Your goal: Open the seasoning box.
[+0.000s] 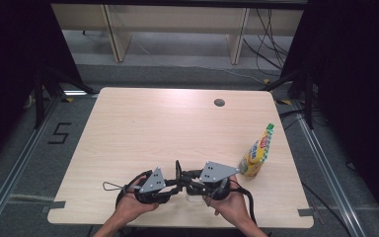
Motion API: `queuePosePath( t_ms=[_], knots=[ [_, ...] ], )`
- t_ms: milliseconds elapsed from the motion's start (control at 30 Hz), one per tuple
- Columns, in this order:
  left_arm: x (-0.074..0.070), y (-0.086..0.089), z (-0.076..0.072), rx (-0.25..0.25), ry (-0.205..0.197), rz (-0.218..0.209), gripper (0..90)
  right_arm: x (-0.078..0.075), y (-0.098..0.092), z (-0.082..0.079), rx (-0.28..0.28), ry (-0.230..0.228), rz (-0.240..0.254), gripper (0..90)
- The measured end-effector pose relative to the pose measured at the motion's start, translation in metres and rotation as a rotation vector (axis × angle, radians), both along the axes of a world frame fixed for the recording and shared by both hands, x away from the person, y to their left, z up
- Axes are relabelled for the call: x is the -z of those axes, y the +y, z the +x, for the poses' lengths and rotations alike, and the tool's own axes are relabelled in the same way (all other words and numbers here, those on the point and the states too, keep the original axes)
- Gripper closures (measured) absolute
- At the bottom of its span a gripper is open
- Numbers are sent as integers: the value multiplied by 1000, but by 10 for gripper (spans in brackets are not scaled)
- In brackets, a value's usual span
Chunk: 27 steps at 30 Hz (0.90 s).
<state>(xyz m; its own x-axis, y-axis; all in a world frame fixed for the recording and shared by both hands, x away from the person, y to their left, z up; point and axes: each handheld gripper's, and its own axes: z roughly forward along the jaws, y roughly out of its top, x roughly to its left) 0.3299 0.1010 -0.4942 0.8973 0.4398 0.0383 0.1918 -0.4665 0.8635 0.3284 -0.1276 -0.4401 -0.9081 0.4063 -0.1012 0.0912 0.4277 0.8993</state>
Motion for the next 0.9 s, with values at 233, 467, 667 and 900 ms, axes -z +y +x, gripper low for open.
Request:
queuePosePath(
  t_ms=[233, 467, 667, 900],
  knots=[
    [-1, 7, -6, -10, 8, -7, 499, -1, -25, -15, 43, -26, -17, 732],
    [0, 8, -15, -45, 41, 18, 335, 2, -63, -34, 122, -24, -25, 628],
    [5, 9, -24, -108, 86, 29, 294, 6, -104, -47, 231, 11, -4, 567],
    [9, 11, -26, -169, 100, 29, 273, 13, -137, -52, 371, 20, -35, 473]
  ],
)
